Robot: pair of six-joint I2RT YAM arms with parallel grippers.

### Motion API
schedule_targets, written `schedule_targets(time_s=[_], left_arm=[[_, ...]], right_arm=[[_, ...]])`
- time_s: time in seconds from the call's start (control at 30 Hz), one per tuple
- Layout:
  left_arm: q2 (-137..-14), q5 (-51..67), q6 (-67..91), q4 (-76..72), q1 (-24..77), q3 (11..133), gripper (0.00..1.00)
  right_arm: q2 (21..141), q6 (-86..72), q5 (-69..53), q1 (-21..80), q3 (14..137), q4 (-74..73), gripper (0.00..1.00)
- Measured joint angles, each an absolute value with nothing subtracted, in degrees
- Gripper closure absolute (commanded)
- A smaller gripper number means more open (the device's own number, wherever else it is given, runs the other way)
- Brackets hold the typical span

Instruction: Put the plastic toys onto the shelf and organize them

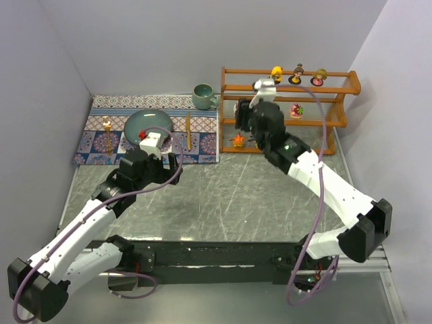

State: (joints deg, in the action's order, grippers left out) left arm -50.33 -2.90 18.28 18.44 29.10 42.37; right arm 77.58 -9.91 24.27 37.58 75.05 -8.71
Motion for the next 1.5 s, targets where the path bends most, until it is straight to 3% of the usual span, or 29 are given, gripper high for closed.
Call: schedule_targets(time_s=[0.73,1.5], left_arm=[[-51.6,-2.2,18.3,18.3,26.3,42.4,0.03],[-51.6,-2.1,18.7,18.3,25.2,42.4,0.03]], right_arm=[[97.4,-3.3,14.6,22.4,101.2,-13.8,0.71],[110.4,-3.8,8.9,19.4,118.4,-19.7,0.7]])
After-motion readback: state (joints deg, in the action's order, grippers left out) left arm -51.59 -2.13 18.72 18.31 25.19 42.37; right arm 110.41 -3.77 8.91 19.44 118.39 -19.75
